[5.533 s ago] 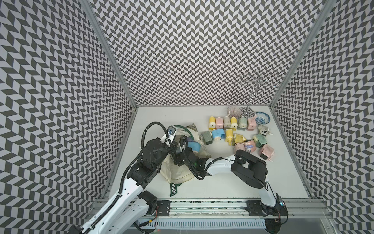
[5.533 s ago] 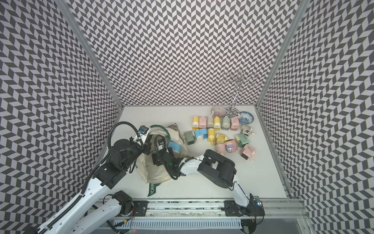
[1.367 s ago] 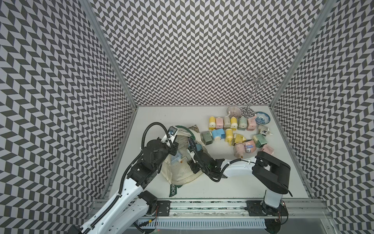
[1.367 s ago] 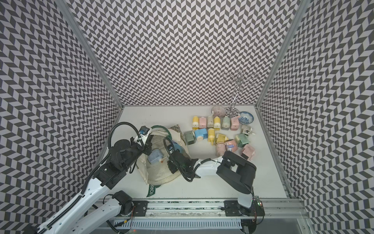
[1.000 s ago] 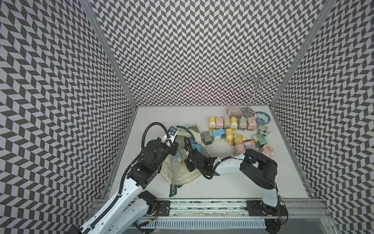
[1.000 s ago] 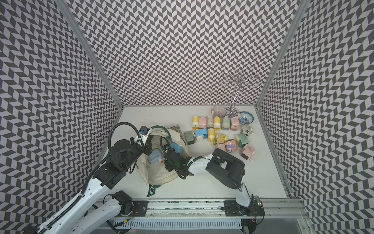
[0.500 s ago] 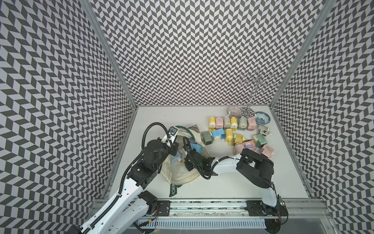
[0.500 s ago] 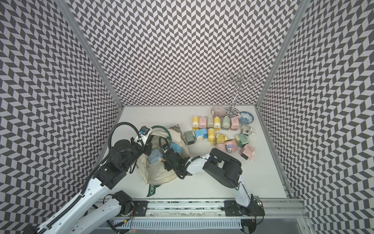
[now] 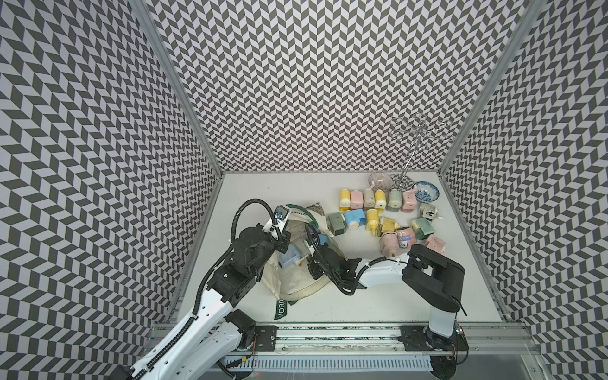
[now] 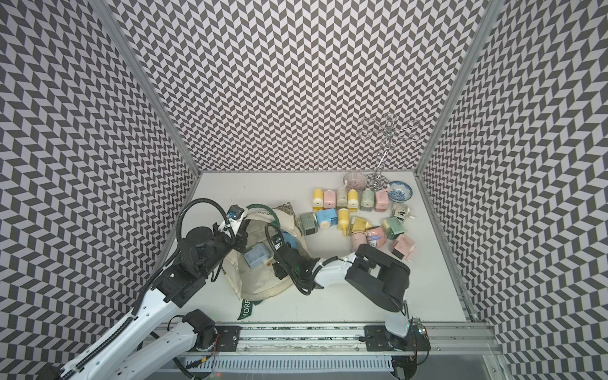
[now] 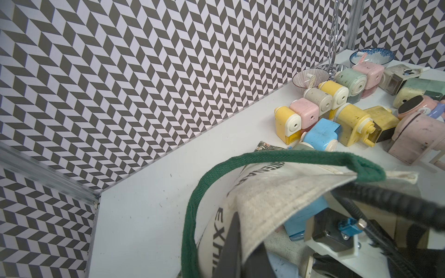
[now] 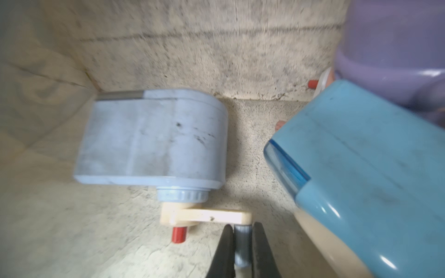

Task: Take out the pencil sharpeners from the tote bags
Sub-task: Pick up the pencil sharpener from the canvas bag.

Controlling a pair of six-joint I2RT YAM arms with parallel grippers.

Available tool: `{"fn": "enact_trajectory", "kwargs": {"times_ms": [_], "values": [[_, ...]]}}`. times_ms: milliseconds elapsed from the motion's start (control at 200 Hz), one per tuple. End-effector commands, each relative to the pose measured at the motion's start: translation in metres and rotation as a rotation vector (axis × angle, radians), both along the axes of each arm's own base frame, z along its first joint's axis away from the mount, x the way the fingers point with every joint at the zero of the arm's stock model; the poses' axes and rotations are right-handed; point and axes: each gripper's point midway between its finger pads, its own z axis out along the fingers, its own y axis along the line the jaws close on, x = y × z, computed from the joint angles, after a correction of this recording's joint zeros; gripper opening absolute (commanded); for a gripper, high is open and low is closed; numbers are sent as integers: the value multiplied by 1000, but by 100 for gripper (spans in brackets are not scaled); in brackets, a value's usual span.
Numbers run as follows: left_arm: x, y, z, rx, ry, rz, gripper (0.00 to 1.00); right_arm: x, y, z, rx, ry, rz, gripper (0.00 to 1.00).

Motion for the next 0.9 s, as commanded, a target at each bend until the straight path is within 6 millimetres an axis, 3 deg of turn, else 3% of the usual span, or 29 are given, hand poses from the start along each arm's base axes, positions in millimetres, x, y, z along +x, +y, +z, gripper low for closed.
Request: {"fn": "enact_trajectory", "kwargs": {"times_ms": [0, 506, 896], "values": [[0, -1, 43, -60, -112, -5, 0, -2, 3, 40, 103, -54, 3, 0], [0, -1, 43, -58, -111, -2, 0, -34, -23, 103, 231, -128, 68, 0], [-1, -1, 44, -62, -111, -5, 0, -74, -52, 159, 363, -205, 196, 0]]}}
